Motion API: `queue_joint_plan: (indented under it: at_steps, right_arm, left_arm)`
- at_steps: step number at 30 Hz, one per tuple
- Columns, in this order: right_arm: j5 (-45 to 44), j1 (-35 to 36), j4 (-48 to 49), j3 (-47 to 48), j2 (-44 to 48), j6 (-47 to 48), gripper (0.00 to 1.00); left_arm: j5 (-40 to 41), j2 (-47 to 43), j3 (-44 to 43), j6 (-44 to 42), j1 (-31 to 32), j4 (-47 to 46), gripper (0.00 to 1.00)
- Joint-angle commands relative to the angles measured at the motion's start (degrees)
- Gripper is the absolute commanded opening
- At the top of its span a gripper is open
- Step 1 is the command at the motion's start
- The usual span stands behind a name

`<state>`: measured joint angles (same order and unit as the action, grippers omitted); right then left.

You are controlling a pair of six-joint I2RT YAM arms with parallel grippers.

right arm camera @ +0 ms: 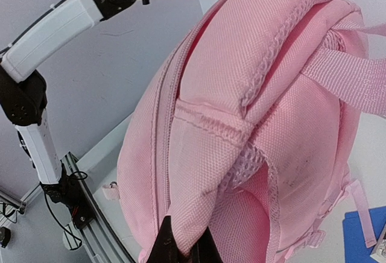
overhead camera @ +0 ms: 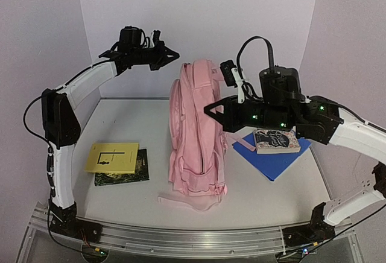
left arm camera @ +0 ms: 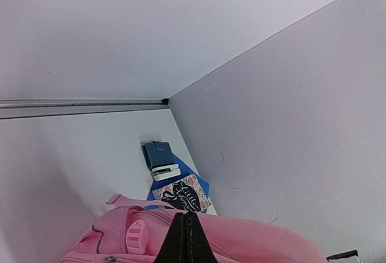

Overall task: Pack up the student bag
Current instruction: Unzip the student bag at the center of the board.

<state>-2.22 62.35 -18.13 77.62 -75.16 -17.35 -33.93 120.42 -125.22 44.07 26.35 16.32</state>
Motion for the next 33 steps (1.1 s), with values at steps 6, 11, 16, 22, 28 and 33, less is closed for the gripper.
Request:
queue_joint_plan:
  at_steps: [6,11,16,22,28,33]
  right_arm:
    - [-3.36,0.20,5.52,-3.17,2.24,-3.42,0.00]
    - [-7.26,0.18,5.46,-5.16,4.26,-3.88,0.00]
    - [-11.51,-1.64,5.39,-8.13,6.48,-4.60,0.00]
    - [-10.94,-2.81,5.47,-6.54,4.30,-6.15,0.00]
    - [-12.06,-2.84,5.55,-4.82,1.71,-7.04,0.00]
    - [-14.32,-2.81,5.57,-5.07,2.60,-8.48,0.00]
  left_arm:
    - [-5.12,-2.22,11.57,0.06,0.76,-11.33,0.04]
    - [-6.62,-8.74,14.99,-7.61,0.74,-10.51,0.35]
    - [-6.01,-16.60,20.19,-11.89,2.10,-7.97,0.62]
    - [2.56,-23.09,20.66,-20.57,9.73,1.35,0.88]
    - [5.75,-23.61,19.30,-20.82,13.60,5.64,0.99]
    - [12.23,-20.05,14.71,-22.96,15.00,15.08,1.00]
